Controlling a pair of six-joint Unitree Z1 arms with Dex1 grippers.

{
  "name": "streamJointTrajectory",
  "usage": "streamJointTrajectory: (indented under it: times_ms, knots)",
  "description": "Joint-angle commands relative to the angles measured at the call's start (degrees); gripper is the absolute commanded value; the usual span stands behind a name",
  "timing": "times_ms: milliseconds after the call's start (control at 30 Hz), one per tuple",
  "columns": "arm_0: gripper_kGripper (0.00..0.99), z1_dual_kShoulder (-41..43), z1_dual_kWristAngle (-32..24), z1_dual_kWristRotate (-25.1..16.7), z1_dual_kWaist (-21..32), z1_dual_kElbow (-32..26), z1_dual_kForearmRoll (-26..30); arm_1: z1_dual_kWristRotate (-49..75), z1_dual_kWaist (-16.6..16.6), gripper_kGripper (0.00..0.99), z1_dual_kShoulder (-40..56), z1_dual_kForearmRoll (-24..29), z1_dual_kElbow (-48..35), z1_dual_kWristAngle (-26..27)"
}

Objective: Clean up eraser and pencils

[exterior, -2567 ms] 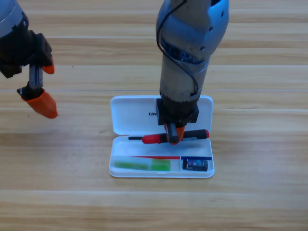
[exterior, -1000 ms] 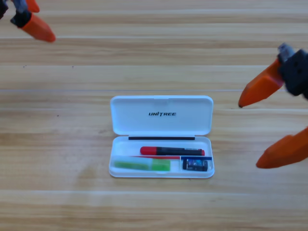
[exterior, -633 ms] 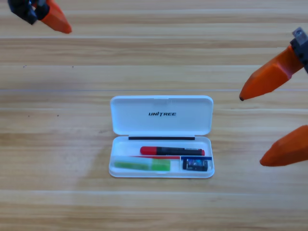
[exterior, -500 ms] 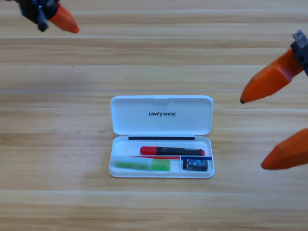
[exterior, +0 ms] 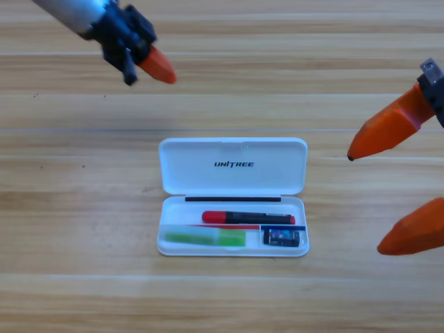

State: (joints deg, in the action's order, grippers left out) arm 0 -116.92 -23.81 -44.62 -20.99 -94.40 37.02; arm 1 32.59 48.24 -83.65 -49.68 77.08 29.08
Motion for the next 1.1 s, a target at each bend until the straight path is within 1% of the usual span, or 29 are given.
streamJointTrajectory:
  times_ms: [33,267,433,833,1100]
  knots:
    - [0.0,-5.1,-0.5,1.2,-4.6,1.8,-2.5,-0.4,-1.3,0.962,0.5,1.1,-1.2,0.5]
    - [0.0,-6.4,-0.6,1.8,-5.4,5.1,-5.4,-0.4,-1.3,0.962,0.2,1.1,-1.3,1.2]
    - [0.0,-6.7,-1.2,1.7,-5.4,7.0,-6.4,-0.4,-1.3,0.962,0.2,1.1,-1.2,1.6]
    - [0.0,-6.4,-3.5,1.7,-4.8,10.4,-6.7,-0.4,-1.0,0.962,-0.4,1.1,-1.3,1.8]
    - [0.0,-3.5,-4.1,1.7,-4.8,13.0,-6.3,-0.5,-0.9,0.962,-0.4,1.1,-1.3,1.8]
